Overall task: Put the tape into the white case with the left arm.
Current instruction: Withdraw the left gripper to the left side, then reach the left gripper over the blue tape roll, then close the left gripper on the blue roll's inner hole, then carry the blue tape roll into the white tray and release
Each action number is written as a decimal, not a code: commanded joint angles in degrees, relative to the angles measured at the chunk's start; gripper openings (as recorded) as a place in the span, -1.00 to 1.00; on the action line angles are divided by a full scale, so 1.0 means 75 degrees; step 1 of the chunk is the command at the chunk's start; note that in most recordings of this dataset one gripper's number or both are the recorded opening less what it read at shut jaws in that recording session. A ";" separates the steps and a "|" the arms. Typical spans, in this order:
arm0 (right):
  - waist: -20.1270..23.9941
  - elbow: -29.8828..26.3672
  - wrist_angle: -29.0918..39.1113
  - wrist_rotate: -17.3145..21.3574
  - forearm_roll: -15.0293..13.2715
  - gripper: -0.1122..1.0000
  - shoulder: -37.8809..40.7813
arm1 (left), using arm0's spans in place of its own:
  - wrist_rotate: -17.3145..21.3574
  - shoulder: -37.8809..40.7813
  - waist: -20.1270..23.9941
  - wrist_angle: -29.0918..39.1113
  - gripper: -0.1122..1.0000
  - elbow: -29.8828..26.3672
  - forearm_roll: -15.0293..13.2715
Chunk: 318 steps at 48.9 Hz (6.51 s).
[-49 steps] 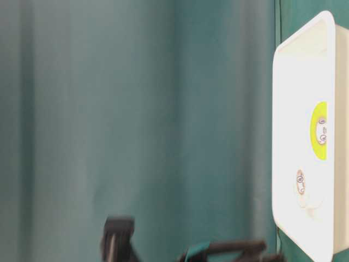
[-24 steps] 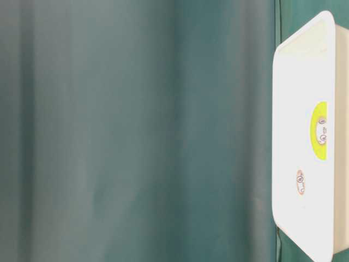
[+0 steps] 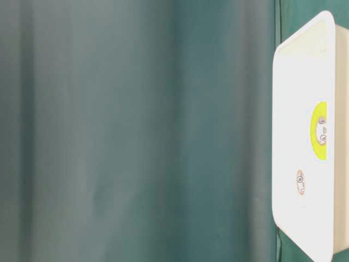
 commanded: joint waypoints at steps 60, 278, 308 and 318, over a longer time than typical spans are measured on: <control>-0.0012 -0.0082 -0.0082 0.0012 -0.0012 -0.97 0.0059 | -0.0891 0.0199 -0.2320 -0.0129 0.46 -0.0012 0.0000; -0.0012 -0.0070 -0.0082 0.0012 -0.0012 -0.97 0.0059 | -0.0480 0.6117 -0.2977 -0.1090 -0.35 -0.5684 0.0023; -0.0012 -0.0070 -0.0082 0.0012 -0.0012 -0.97 0.0059 | 0.0621 0.6457 -0.1266 -0.1172 -0.35 -0.6281 0.0047; -0.0012 -0.0070 -0.0082 0.0012 -0.0012 -0.97 0.0059 | 0.0715 0.6738 -0.0516 -0.1160 -0.35 -0.6492 0.0047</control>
